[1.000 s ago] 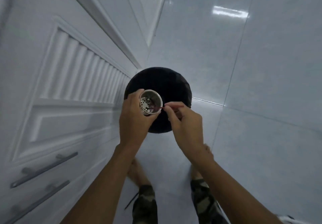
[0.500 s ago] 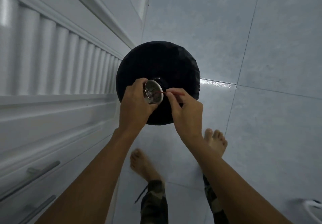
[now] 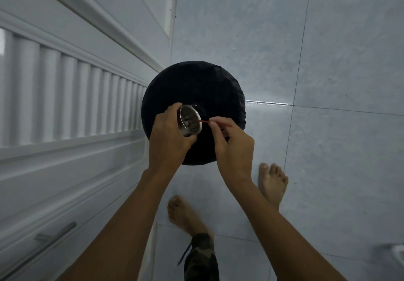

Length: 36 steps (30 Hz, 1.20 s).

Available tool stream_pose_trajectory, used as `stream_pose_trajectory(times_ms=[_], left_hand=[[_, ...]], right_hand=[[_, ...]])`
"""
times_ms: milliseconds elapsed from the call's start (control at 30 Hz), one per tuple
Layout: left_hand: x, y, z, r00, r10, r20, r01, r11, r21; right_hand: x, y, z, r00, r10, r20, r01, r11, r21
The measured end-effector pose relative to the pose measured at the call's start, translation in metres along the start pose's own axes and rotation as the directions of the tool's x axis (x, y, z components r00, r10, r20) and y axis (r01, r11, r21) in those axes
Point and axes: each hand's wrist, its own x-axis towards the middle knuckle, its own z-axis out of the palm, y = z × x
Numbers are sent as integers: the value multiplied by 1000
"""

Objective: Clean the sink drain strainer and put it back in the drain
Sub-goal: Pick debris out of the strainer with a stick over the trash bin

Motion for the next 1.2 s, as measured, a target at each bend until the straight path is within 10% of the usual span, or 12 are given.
stream_pose_trajectory(times_ms=[500, 833, 933, 1100, 1200], left_hand=[[3, -23, -10, 981, 154, 115, -159, 987, 37], [10, -29, -11, 959, 245, 142, -268, 947, 175], [16, -32, -11, 953, 244, 181, -280, 936, 213], [20, -32, -10, 949, 223, 224, -277, 927, 251], [23, -33, -9, 944, 237, 231, -294, 921, 257]], right_hand=[[-12, 13, 10, 994, -13, 104, 27, 991, -134], [-9, 27, 14, 950, 310, 33, -308, 915, 262], [-7, 29, 14, 914, 334, 231, -398, 848, 349], [-3, 27, 15, 942, 332, 54, -331, 888, 320], [-1, 24, 17, 935, 277, 222, -340, 879, 333]])
